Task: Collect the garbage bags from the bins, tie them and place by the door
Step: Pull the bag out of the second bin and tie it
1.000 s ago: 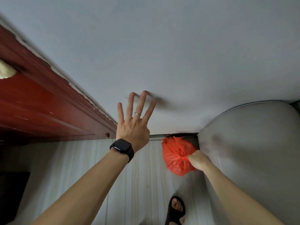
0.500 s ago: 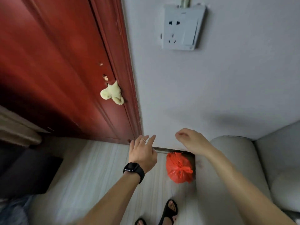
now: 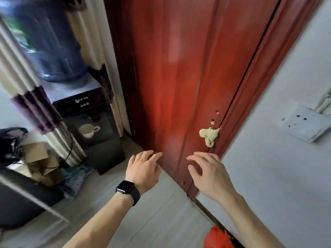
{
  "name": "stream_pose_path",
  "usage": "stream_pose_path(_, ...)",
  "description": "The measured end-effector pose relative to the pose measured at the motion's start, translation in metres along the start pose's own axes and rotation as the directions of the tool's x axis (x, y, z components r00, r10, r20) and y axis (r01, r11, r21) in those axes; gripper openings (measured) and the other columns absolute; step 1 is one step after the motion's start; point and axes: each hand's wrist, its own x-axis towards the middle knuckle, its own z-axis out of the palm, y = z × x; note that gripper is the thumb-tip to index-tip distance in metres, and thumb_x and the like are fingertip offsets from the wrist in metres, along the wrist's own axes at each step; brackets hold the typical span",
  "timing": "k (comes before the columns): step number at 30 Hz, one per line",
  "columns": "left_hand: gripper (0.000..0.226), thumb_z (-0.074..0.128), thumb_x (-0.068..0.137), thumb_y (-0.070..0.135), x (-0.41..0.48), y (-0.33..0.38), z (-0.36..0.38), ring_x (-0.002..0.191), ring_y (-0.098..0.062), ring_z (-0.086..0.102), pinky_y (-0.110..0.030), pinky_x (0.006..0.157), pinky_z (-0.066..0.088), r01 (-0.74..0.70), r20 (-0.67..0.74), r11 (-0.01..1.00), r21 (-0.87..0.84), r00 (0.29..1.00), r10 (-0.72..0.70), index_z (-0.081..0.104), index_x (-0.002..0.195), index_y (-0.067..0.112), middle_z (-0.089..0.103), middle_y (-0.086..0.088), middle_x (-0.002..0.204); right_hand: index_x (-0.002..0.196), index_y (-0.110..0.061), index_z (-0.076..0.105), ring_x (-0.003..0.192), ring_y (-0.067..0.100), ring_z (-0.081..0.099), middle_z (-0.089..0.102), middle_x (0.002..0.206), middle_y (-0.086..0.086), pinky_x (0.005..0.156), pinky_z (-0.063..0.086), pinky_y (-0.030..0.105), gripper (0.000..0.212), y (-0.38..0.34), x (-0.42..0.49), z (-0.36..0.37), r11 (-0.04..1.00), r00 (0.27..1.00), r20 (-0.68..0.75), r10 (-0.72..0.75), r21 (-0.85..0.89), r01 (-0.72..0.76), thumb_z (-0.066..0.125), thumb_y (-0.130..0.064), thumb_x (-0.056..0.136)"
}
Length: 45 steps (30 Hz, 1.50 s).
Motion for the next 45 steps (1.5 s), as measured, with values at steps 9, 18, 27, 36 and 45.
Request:
stream_pose_path(9,0.059,0.052,0.091,0.036,-0.135,-0.081,-0.042,0.145,-0.025,0.028,-0.045,0.116,0.026,0.54,-0.114,0.84,0.061,0.839,-0.531,0.035,0.147,0.038,0.037,0.0,0.155,0.119,-0.033,0.068,0.126,0.018,0.046,0.061,0.13,-0.011,0.105,0.042,0.037,0.028,-0.087,0.038,0.054,0.896,0.877,0.191,-0.442,0.138,0.421,0.06,-0.034,0.092)
stream_pose_path(18,0.057,0.048,0.09,0.045,-0.398,-0.132,-0.089,0.138,-0.023,0.037,-0.041,0.111,0.031,0.919,-0.269,0.395,0.008,0.382,-0.884,0.036,0.146,0.041,0.042,0.001,0.152,0.118,-0.035,0.067,0.126,0.018,0.049,0.063,0.128,-0.01,0.103,0.045,0.042,0.029,-0.289,-0.075,0.119,0.541,0.452,0.303,-0.839,0.368,0.756,0.058,-0.04,0.091)
stream_pose_path(27,0.055,0.048,0.091,0.043,-0.686,-0.141,-0.121,0.132,-0.022,0.044,-0.039,0.109,0.033,0.994,-0.334,-0.043,-0.101,-0.075,-0.94,0.038,0.145,0.042,0.043,0.0,0.152,0.117,-0.038,0.066,0.124,0.018,0.05,0.064,0.127,-0.012,0.1,0.048,0.041,0.028,-0.49,-0.279,0.168,0.16,0.017,0.287,-0.958,0.484,0.86,0.059,-0.042,0.09)
stream_pose_path(36,0.053,0.049,0.092,0.039,-0.914,-0.129,-0.136,0.132,-0.021,0.044,-0.036,0.11,0.03,0.895,-0.339,-0.363,-0.26,-0.436,-0.834,0.042,0.144,0.04,0.045,0.0,0.149,0.124,-0.041,0.059,0.127,0.019,0.046,0.061,0.133,-0.016,0.099,0.045,0.039,0.029,-0.643,-0.49,0.203,-0.148,-0.338,0.248,-0.908,0.563,0.813,0.053,-0.045,0.095)
stream_pose_path(45,0.054,0.053,0.091,0.037,-1.1,-0.16,-0.145,0.137,-0.02,0.041,-0.037,0.11,0.029,0.725,-0.324,-0.582,-0.369,-0.687,-0.651,0.044,0.144,0.039,0.044,0.0,0.151,0.128,-0.04,0.056,0.126,0.02,0.047,0.058,0.135,-0.016,0.098,0.045,0.037,0.032,-0.797,-0.688,0.265,-0.381,-0.622,0.186,-0.76,0.648,0.66,0.049,-0.045,0.097)
